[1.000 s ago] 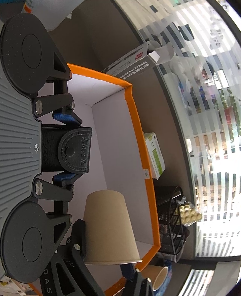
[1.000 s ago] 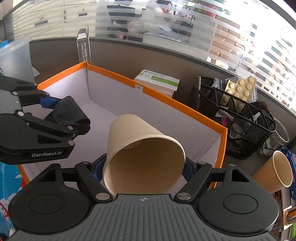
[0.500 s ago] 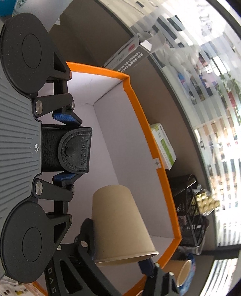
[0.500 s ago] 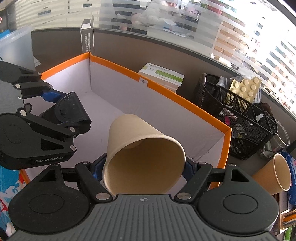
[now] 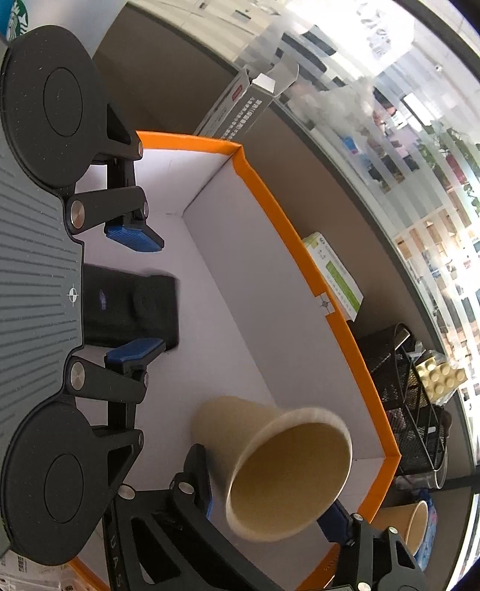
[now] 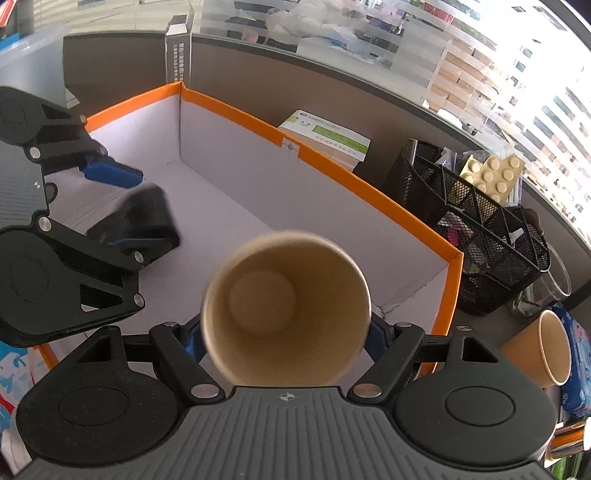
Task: Organize rigid objects
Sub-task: 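Lower the cup upright into the orange box and open the right gripper, then withdraw both tools from the orange box back toward the cluttered mat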
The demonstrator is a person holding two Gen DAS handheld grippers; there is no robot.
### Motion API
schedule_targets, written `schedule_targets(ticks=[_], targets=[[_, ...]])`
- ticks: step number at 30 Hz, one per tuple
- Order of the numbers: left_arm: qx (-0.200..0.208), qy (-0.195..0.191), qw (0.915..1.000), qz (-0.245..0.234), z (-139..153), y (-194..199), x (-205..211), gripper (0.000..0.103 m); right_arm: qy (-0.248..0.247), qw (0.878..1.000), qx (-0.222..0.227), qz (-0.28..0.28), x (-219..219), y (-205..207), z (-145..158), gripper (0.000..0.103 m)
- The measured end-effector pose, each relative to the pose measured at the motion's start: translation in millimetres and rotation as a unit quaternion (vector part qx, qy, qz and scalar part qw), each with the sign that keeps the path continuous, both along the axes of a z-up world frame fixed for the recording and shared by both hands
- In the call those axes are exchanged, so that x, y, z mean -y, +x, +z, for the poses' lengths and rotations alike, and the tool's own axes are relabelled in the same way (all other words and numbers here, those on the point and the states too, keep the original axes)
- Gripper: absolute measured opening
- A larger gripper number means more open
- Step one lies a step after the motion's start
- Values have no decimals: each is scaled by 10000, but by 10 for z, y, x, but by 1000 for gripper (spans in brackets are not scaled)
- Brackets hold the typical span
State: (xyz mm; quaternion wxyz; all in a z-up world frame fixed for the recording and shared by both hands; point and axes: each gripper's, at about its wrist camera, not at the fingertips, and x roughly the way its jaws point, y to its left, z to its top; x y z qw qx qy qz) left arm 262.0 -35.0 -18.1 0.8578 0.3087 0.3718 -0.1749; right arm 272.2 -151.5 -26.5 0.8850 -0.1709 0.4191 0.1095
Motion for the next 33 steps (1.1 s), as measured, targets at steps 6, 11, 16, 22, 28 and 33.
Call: schedule_targets(ticks=[6,11,16,22,28,33], targets=[[59,53,9999,81,6,1,4,52,75,10000,53,-13,22,-50,28,77],[256,-212,9994,65,89,-109,-81,68,266,9984,486,-96,125,-182,167,87],[942,-957,9905,280,367,-227,-379,86,1104,9796,1618,-456,394,-481,400,94],[1510,-1943,9668,688,589,-232,-757,94,2266,9265,2919,-711,610,-815,245,103],[1274,-1478,9793,537,255,-62,-627,96,2275,9355,2618,-671,587,-543,178,103],[1550,-838,9839,298,193,-219,-375,96,1599,9432,2911,-112,451,-628,160,103]])
